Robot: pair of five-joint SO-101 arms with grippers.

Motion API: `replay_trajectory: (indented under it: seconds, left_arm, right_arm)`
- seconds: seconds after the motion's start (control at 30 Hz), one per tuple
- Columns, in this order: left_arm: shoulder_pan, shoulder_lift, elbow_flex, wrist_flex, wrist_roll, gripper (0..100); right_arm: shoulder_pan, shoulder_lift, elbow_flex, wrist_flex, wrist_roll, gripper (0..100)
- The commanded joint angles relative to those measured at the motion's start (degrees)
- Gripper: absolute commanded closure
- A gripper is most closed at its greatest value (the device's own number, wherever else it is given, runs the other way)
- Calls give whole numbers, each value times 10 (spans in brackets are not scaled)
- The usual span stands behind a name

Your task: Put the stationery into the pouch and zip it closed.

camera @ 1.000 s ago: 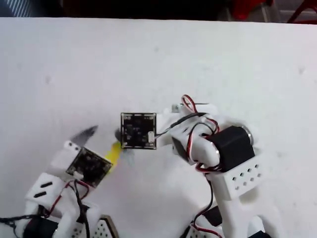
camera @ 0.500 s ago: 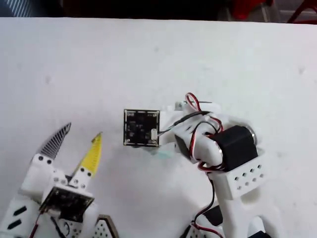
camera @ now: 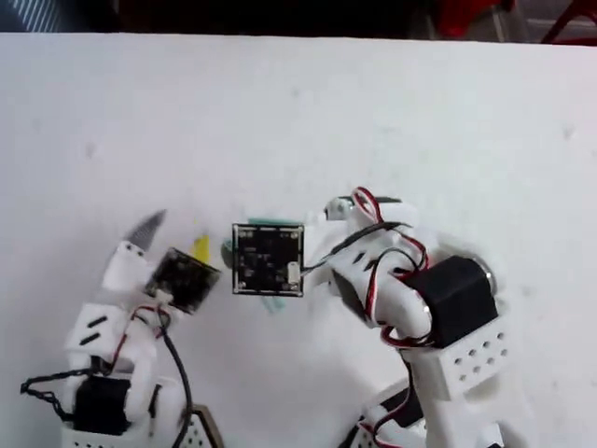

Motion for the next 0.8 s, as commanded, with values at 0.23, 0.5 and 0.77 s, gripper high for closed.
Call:
replay_trajectory:
  seconds: [0.23, 0.5, 0.77]
  left_arm:
    - [96, 4, -22, 2, 114, 759]
    - [172, 4, -98, 88, 141, 758]
    - [210, 4, -100, 30, 164, 758]
  right_arm:
    - [-4, 16, -27, -20, 4, 981]
    - [-6, 16, -27, -21, 5, 981]
    - [-29, 11, -30, -8, 4, 981]
